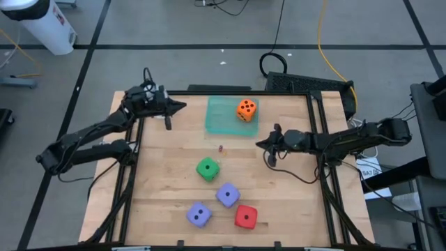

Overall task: Pick & Place Dice
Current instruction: Put the big red dice into the bin

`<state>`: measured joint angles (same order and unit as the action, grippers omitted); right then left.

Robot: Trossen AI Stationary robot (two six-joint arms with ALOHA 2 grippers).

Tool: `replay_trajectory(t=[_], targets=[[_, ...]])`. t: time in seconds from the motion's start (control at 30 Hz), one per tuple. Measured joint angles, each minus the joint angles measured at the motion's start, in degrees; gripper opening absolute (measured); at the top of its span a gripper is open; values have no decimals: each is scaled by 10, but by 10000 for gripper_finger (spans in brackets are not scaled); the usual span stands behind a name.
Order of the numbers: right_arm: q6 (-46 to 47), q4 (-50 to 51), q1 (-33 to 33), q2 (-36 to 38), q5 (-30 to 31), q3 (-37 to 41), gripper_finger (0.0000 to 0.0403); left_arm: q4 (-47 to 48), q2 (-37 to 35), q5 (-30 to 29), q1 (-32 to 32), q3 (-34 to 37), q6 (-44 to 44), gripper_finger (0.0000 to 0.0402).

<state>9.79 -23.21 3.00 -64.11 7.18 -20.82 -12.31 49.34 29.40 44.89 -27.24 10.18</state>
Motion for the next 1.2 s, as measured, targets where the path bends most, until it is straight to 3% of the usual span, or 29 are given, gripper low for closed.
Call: replay_trajectory(t=[0.2,0.53,0.63,0.8,1.03,1.2], targets=[[14,24,-18,0,-6,0,0,32,-57,-18,1,0,17,5],[7,-18,-20,0,-12,0,0,62,-69,9,-34,0,41,5],[-2,-44,-20,1,-12,0,0,70,-74,-12,-44,0,29,5],[39,0,-20,23,-13,-4,0,134,-87,-84,-52,0,50,5],[67,38,-20,42,3,-4,0,155,-89,-86,-63,0,57,5],[85,45,-56,43,6,-16,0,146,-89,-83,-82,0,48,5]])
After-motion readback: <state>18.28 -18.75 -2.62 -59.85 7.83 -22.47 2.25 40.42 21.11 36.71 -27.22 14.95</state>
